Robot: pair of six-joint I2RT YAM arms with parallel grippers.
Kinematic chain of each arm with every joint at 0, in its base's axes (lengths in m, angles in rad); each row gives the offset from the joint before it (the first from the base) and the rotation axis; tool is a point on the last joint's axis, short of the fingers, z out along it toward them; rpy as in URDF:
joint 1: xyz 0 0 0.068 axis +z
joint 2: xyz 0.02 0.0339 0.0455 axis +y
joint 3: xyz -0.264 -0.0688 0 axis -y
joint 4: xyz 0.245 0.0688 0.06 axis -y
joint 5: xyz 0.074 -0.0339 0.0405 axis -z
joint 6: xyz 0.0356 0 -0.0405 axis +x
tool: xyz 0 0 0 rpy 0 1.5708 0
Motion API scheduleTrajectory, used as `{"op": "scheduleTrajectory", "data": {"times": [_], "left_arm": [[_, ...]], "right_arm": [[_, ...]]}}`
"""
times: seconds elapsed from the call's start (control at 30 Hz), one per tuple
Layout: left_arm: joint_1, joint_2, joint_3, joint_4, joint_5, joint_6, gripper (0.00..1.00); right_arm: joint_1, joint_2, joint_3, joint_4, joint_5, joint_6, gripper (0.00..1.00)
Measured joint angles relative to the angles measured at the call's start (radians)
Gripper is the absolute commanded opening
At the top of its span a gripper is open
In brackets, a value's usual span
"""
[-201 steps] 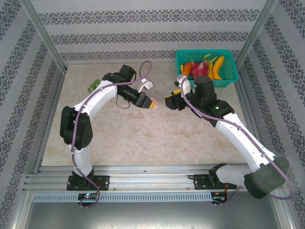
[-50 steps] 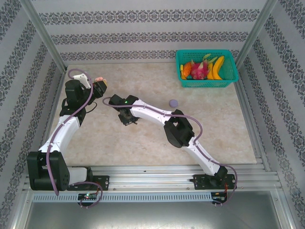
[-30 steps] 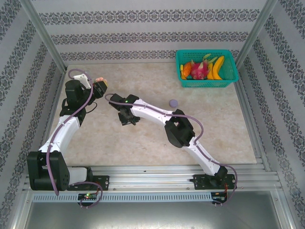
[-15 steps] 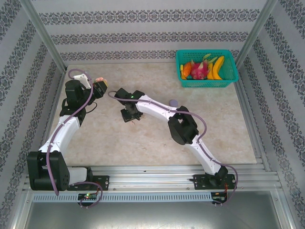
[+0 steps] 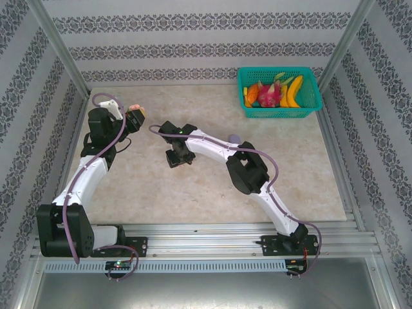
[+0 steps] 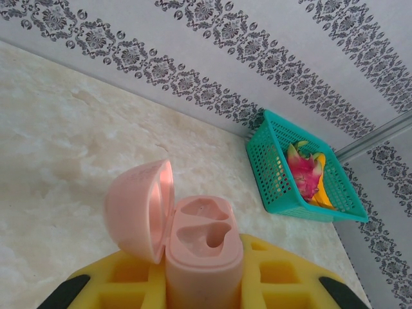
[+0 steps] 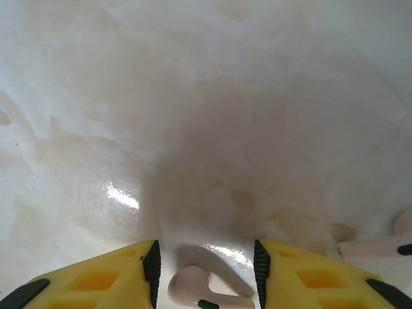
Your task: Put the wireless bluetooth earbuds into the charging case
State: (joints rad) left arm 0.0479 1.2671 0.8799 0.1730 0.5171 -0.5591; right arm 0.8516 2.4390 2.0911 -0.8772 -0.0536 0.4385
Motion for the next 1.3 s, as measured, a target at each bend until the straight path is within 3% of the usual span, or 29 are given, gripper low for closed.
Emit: {"op": "scheduleTrajectory", "data": {"times": [0.73, 1.3], "left_arm": [[0.000, 0.000, 0.000, 0.000, 0.003, 0.000, 0.00], [0.000, 0.000, 0.000, 0.000, 0.002, 0.000, 0.00]], "right_arm": [[0.037, -0.131, -0.214, 0.093, -0.060, 0.040, 0.48], [0.037, -0.095, -0.053, -0.025, 0.119, 0.268, 0.48]]}}
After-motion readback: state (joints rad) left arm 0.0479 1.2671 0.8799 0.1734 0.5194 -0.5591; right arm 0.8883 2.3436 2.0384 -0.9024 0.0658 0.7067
